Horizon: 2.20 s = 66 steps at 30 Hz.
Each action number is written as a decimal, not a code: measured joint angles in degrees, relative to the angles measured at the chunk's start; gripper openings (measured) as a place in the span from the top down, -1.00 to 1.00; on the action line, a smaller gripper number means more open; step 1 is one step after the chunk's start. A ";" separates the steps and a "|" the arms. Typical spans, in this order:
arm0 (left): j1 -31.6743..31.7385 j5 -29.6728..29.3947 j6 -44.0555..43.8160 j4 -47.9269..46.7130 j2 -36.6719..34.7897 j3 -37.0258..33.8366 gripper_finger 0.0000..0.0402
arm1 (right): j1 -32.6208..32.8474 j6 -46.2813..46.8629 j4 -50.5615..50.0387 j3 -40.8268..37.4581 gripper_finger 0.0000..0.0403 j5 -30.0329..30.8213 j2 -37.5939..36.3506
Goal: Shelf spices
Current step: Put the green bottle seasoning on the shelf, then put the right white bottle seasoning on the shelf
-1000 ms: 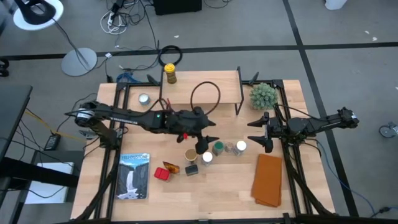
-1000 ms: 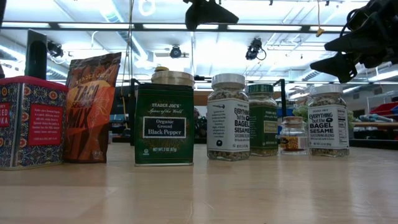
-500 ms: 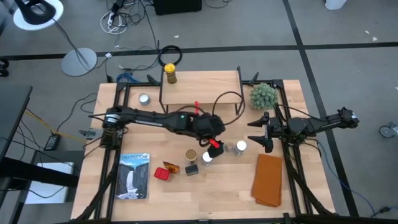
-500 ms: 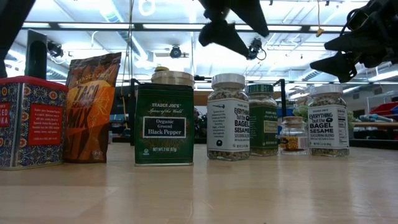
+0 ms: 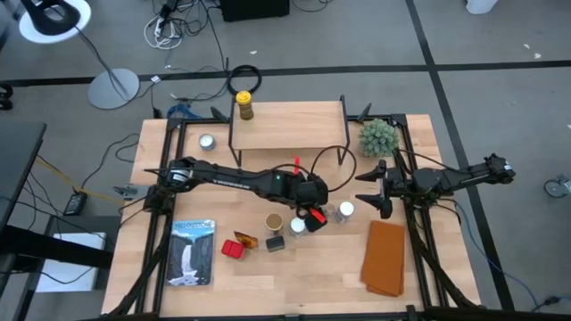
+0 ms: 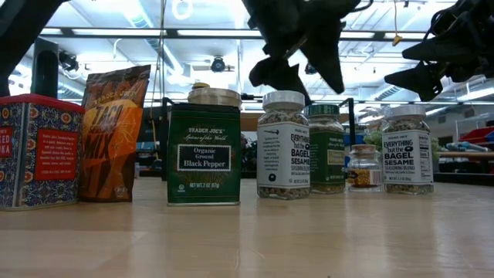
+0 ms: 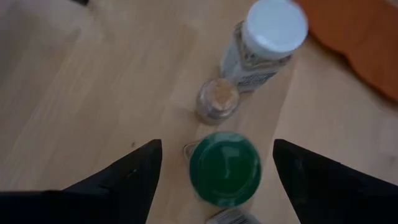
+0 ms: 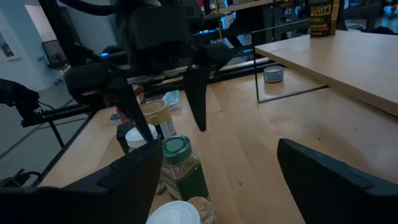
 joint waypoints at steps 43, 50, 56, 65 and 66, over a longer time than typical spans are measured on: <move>-1.05 -1.55 1.45 -1.51 3.63 -0.15 -0.55 | 0.02 0.00 1.29 0.02 -0.58 0.00 0.74; -1.05 -1.55 1.94 -1.36 3.63 -0.15 -0.55 | 0.01 0.00 1.29 0.02 -0.58 0.00 0.74; -1.03 -1.56 2.46 0.00 3.63 -0.15 -0.55 | 0.00 0.00 1.29 0.02 -0.58 0.02 0.74; -1.05 -1.57 3.21 1.14 3.58 -0.15 -0.55 | 0.01 0.00 1.29 0.02 -0.58 0.00 0.74; -1.07 -1.57 3.31 1.14 3.56 -0.15 -0.55 | 0.01 -0.02 1.29 0.02 -0.58 0.00 0.74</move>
